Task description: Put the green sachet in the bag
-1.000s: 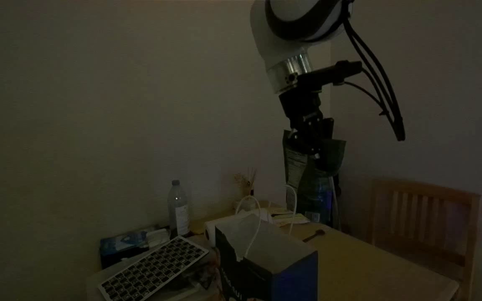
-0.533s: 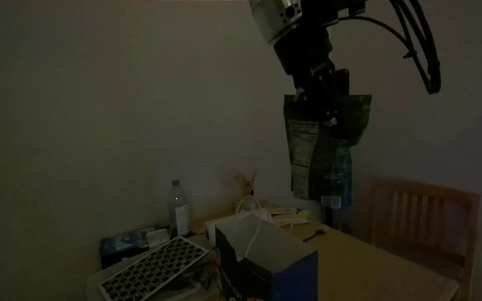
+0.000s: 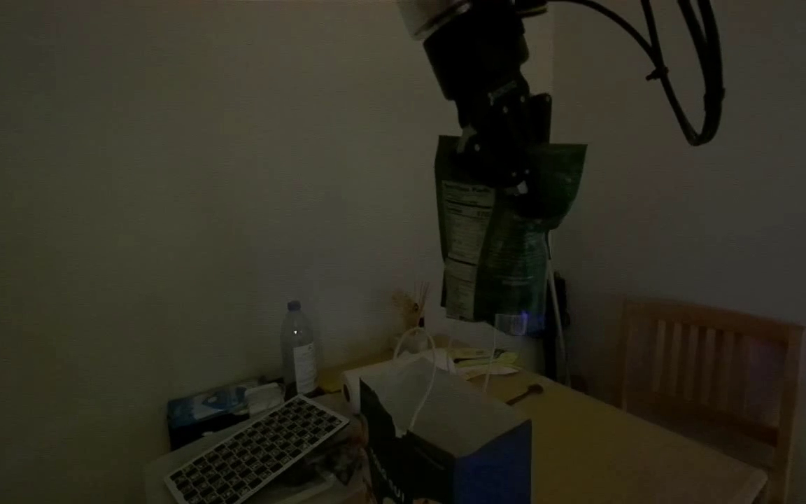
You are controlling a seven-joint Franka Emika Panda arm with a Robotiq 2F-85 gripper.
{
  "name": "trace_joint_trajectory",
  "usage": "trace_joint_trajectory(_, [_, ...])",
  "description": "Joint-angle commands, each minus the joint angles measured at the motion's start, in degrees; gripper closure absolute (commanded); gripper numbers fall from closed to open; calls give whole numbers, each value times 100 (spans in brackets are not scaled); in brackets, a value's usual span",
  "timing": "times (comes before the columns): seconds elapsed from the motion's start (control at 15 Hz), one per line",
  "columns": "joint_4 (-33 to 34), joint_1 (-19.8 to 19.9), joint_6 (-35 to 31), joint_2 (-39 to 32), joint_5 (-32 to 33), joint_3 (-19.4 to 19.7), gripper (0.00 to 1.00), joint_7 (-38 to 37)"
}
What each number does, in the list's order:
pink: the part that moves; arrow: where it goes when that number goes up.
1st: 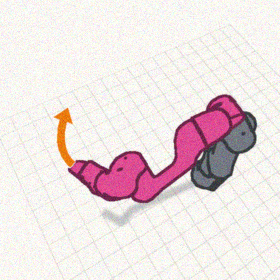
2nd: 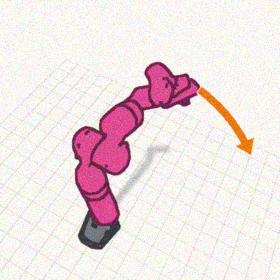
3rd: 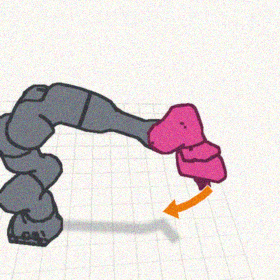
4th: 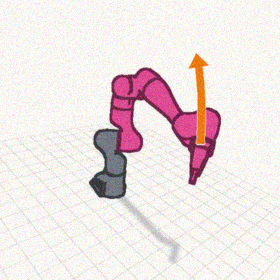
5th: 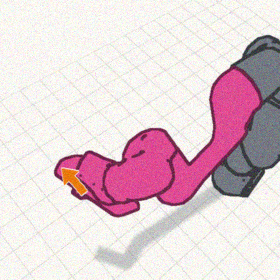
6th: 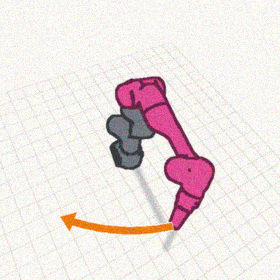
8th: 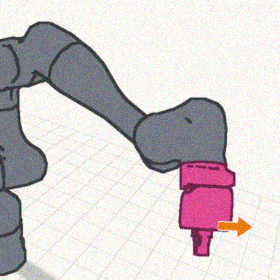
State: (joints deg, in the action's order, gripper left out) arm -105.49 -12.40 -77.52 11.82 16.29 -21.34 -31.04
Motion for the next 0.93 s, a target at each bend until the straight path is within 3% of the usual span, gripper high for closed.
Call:
trace_joint_trajectory(0.0, [264,-55,-599,-514,433,-35,99,66])
trace_joint_trajectory(0.33, [333,-113,-1279,-1074,295,148,99,98])
trace_joint_trajectory(0.8, [537,-347,-596,-1445,138,286,99,-73])
trace_joint_trajectory(0.87, [570,-376,-517,-1462,133,295,72,-109])
